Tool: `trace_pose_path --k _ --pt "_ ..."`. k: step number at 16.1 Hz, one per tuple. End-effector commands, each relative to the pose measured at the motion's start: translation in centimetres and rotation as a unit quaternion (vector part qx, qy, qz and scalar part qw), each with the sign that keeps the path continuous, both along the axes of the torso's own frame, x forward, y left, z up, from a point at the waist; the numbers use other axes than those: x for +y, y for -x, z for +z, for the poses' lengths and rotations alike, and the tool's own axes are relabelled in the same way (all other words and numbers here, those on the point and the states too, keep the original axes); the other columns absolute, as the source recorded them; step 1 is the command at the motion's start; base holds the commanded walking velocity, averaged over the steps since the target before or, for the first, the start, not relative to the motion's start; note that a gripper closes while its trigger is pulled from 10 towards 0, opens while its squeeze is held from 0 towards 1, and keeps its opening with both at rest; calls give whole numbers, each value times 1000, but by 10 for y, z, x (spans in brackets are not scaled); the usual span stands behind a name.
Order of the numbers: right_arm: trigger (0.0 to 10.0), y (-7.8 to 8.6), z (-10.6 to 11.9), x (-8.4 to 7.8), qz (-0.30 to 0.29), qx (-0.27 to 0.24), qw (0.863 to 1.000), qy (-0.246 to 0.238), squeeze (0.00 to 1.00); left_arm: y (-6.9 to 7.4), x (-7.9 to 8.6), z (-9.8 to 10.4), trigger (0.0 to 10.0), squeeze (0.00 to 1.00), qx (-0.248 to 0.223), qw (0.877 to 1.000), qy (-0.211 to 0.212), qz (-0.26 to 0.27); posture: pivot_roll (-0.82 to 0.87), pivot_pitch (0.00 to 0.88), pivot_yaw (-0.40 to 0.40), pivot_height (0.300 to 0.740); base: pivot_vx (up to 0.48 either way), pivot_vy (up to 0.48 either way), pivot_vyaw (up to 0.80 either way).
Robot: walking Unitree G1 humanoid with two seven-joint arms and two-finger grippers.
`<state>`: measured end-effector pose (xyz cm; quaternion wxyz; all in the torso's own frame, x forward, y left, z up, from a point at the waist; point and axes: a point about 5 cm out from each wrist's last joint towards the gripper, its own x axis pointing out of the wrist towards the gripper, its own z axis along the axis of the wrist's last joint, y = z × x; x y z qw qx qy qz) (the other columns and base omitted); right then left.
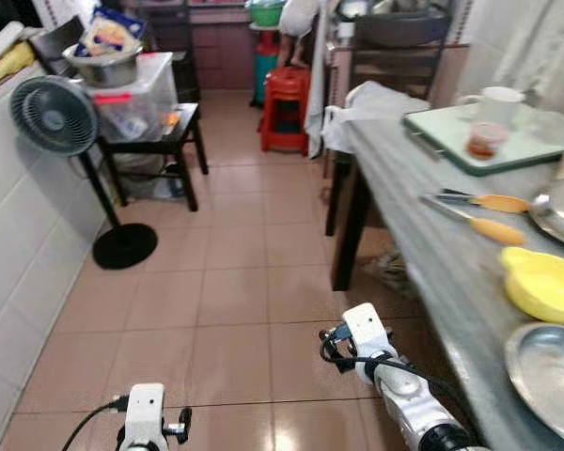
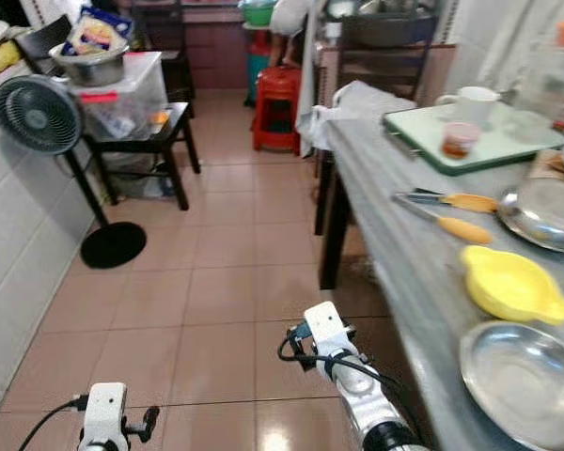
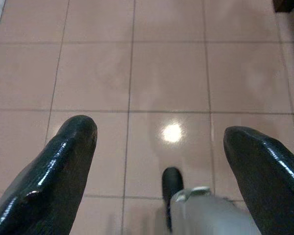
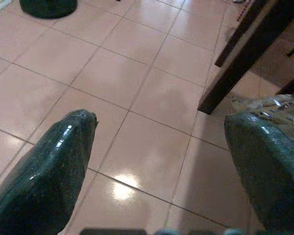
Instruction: Setting the table
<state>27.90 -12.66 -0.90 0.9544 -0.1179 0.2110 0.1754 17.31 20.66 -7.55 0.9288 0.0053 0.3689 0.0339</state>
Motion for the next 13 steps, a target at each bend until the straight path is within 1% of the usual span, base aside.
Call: trace_pose_path --k 1,5,7,8,9,11,13 --pt "10000 -2 2 3 0 -5 1000 -5 0 -1 8 1 10000 0 1 1000 -14 1 -51 0 29 740 0 480 0" --pt "10000 -3 2 3 2 -6 1000 -1 0 7 12 -2 10000 0 12 1000 -17 7 -44 0 25 740 0 480 0" --pt "10000 -2 1 6 10 6 1000 -17 0 11 13 -4 10000 0 18 1000 -17 8 -41 0 24 740 0 480 0" --pt "10000 -2 1 9 28 -2 1000 1 0 17 16 -7 10000 0 33 999 -21 8 -41 0 23 740 0 480 0" --pt "10000 -1 0 9 28 -3 1000 6 0 18 16 -8 10000 0 37 999 -21 8 -41 0 23 740 0 480 0" --pt "10000 0 -2 6 14 6 1000 11 0 22 16 -10 10000 0 47 999 -23 8 -39 0 25 740 0 480 0" --pt "10000 4 -10 -2 -16 31 999 21 0 28 15 -13 10000 0 64 998 -25 6 -42 0 25 740 0 480 0"
